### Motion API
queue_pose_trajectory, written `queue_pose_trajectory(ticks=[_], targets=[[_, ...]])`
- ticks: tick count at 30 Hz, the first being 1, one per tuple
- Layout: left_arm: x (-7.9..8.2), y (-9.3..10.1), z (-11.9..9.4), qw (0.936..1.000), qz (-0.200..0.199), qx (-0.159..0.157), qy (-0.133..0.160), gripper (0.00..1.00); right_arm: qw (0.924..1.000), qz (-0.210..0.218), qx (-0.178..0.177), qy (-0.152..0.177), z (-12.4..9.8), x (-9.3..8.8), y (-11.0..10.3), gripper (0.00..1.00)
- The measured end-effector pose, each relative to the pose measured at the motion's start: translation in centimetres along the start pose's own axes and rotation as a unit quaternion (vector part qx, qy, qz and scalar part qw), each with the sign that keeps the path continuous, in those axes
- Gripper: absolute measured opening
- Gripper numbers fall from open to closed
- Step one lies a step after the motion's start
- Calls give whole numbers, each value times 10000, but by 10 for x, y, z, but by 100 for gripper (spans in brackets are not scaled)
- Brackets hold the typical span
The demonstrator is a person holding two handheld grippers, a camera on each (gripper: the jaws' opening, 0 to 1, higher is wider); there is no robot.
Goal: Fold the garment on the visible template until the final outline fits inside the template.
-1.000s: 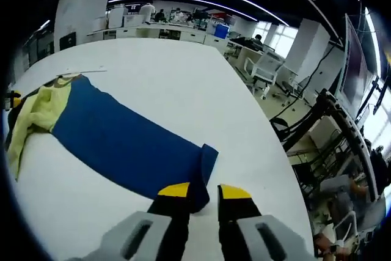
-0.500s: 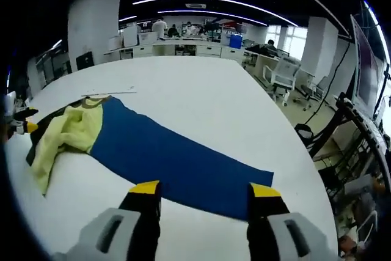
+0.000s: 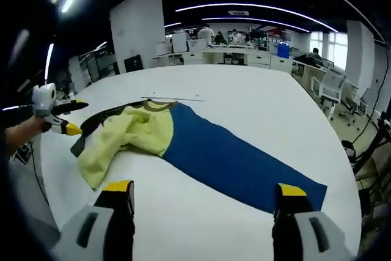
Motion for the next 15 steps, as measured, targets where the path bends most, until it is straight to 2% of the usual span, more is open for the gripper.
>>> queue_pose_trajectory(ticks=[5,8,15], targets=[[5,23,0,9998,-55,-155,119,80,9992,-209,333,109,-3,0,-17,99],[10,40,3,9996,-83,-176,180,79,9966,-373,733,62,-4,-1,-30,100],[18,75,17,9991,-211,-293,219,74,9927,-839,866,-27,-6,-5,-51,100]])
Point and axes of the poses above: the point that each gripper's makers call its tool centre point, and the gripper's own axes: z roughly forward along the fingers, y roughly to its right, x roughly out of its top, the point moved 10 cm from there along -z, roughly backward along the fingers, and after that the axes turned 13 degrees about -y, right-handed, at the moved point
